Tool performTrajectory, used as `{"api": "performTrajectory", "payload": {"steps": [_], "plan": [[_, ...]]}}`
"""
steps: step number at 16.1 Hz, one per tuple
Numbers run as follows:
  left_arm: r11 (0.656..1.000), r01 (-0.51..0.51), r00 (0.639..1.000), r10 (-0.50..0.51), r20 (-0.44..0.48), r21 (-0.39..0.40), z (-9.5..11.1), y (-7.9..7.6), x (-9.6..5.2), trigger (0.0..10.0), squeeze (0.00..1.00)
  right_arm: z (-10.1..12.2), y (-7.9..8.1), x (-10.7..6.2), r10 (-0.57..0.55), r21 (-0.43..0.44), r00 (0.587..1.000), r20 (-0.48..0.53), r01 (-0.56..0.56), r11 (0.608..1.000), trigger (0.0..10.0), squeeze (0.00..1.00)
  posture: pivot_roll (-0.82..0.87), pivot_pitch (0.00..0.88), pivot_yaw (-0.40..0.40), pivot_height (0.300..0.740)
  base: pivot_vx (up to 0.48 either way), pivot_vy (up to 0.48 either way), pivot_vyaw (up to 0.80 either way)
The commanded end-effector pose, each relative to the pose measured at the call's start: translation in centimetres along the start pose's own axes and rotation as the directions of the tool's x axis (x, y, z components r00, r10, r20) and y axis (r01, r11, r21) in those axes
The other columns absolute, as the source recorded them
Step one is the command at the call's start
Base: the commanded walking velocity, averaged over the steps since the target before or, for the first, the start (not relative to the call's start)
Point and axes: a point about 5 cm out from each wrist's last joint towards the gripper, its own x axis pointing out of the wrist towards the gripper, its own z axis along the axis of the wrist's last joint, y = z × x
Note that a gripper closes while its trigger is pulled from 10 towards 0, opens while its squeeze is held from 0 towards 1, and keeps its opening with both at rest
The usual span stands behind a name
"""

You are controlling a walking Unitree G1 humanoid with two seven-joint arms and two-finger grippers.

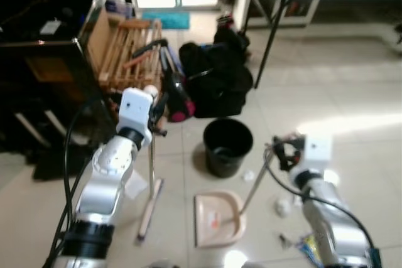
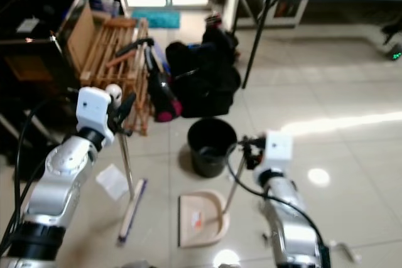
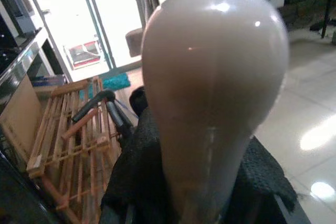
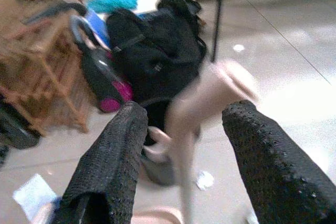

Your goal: Sweep floor

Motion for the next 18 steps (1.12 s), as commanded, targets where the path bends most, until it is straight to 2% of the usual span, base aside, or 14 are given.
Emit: {"api": "performTrajectory", "payload": {"steps": [1, 4, 6, 8, 9, 10, 11, 14, 18], "plan": [[1.000, 0.019, 0.999, -0.018, 0.038, -0.003, 0.9, -0.6, -0.1, 10.0, 0.00, -0.2, -0.6, -0.2, -0.022, 0.027, 1.000, 0.007, 0.021, 0.999, 10.0, 0.00, -0.06, 0.137, -0.003, 0.740, 0.000, 0.000, 0.00], [1.000, 0.016, 0.999, -0.015, 0.036, -0.020, 0.5, -0.9, -0.8, 10.0, 0.00, -0.5, -1.0, -0.6, -0.038, 0.022, 0.999, 0.039, 0.037, 0.999, 10.0, 0.00, -0.07, 0.173, -0.002, 0.740, 0.000, 0.000, 0.00], [1.000, 0.009, 0.998, -0.008, 0.055, -0.020, 0.8, -0.9, -0.8, 10.0, 0.00, -0.5, -1.9, -0.9, -0.072, 0.036, 0.994, 0.078, 0.070, 0.997, 10.0, 0.00, -0.07, 0.191, -0.004, 0.740, 0.000, 0.000, 0.00], [1.000, -0.004, 0.998, 0.005, 0.068, -0.013, 1.1, -0.8, -1.0, 10.0, 0.00, -1.0, -2.9, -1.1, -0.107, 0.052, 0.992, 0.066, 0.104, 0.993, 10.0, 0.00, -0.07, 0.220, -0.013, 0.740, 0.000, 0.000, 0.00], [1.000, -0.001, 0.997, 0.001, 0.080, -0.005, 1.4, -0.9, -1.3, 10.0, 0.00, -1.2, -3.3, -1.3, -0.118, 0.059, 0.991, 0.071, 0.114, 0.992, 10.0, 0.28, -0.07, 0.240, -0.017, 0.740, 0.000, 0.000, 0.00], [1.000, 0.002, 0.996, -0.002, 0.085, 0.004, 1.6, -0.8, -1.4, 10.0, 0.00, -1.1, -3.5, -1.3, -0.111, 0.087, 0.991, 0.079, 0.104, 0.991, 10.0, 1.00, -0.06, 0.254, -0.015, 0.740, 0.000, 0.000, 0.00], [1.000, 0.010, 0.995, -0.011, 0.099, 0.008, 2.2, -0.6, -1.8, 10.0, 0.00, -0.9, -3.9, -1.3, -0.090, 0.139, 0.991, 0.103, 0.075, 0.987, 10.0, 1.00, -0.07, 0.297, -0.012, 0.740, 0.000, 0.000, 0.00], [1.000, 0.027, 0.995, -0.028, 0.091, 0.016, 2.3, -0.6, -2.4, 10.0, 0.00, 0.2, -3.7, -0.3, 0.000, 0.201, 0.989, 0.148, -0.030, 0.979, 10.0, 1.00, -0.06, 0.329, -0.016, 0.740, 0.000, 0.000, 0.00], [0.999, 0.049, 0.996, -0.050, 0.078, 0.019, 2.4, -1.0, -2.9, 10.0, 0.00, 0.1, -3.6, 0.5, 0.038, 0.224, 0.992, 0.124, -0.065, 0.972, 10.0, 1.00, -0.04, 0.344, -0.019, 0.740, 0.000, 0.000, 0.00]]}}
